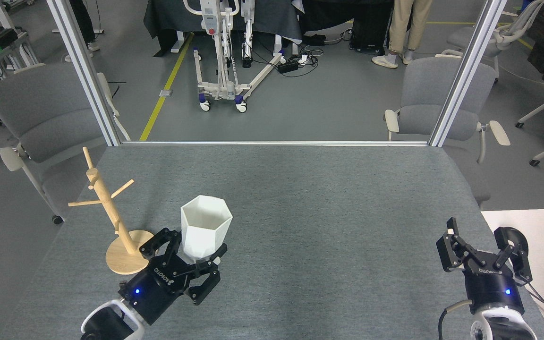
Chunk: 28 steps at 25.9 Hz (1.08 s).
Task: Hang cup on storage rack
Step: 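Carry the cup with the left gripper beside the wooden stand, then move the held cup onto a peg of the wooden stand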
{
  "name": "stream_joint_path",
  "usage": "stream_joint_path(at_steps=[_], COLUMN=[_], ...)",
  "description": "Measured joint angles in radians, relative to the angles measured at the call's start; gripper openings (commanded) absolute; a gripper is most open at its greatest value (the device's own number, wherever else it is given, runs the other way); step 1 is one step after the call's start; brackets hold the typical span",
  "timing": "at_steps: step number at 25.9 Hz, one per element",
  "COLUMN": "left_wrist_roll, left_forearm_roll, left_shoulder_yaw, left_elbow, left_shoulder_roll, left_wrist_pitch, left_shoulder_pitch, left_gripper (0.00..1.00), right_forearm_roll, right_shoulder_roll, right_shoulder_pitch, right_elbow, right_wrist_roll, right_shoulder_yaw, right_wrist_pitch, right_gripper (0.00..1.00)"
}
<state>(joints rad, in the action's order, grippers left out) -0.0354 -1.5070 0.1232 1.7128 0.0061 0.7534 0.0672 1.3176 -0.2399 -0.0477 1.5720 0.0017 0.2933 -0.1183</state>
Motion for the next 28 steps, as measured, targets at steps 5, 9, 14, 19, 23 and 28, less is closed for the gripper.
stream_joint_path(at_steps=[5, 9, 14, 19, 23, 28], left_wrist_roll=[0.039, 0.059, 0.099, 0.104, 0.093, 0.064], left_forearm_roll=[0.006, 0.008, 0.024, 0.022, 0.017, -0.001], left_shoulder_yaw=[0.194, 0.355, 0.559, 0.627, 0.634, 0.632], left_elbow=[0.016, 0.017, 0.015, -0.033, -0.093, -0.207], left_shoulder_roll=[-0.001, 0.0, 0.001, 0.001, 0.019, 0.055], left_wrist_pitch=[0.026, 0.031, 0.032, 0.032, 0.032, 0.032], left_shoulder_pitch=[-0.034, -0.053, -0.086, -0.097, -0.056, 0.021], left_gripper=[0.0, 0.0, 0.0, 0.0, 0.0, 0.0], right_forearm_roll=[0.021, 0.024, 0.024, 0.022, 0.022, 0.022], right_shoulder_roll=[-0.011, -0.008, -0.008, -0.006, -0.003, -0.005], right_shoulder_pitch=[0.04, 0.042, 0.032, 0.031, 0.031, 0.032], right_elbow=[0.003, 0.003, -0.002, -0.008, -0.015, -0.019], right_wrist_roll=[0.002, 0.004, -0.004, -0.006, -0.008, -0.003], right_shoulder_yaw=[0.011, 0.013, 0.014, 0.013, 0.012, 0.012], right_wrist_pitch=[-0.018, -0.022, -0.02, -0.021, -0.023, -0.023], right_gripper=[0.99, 0.99, 0.99, 0.99, 0.99, 0.99])
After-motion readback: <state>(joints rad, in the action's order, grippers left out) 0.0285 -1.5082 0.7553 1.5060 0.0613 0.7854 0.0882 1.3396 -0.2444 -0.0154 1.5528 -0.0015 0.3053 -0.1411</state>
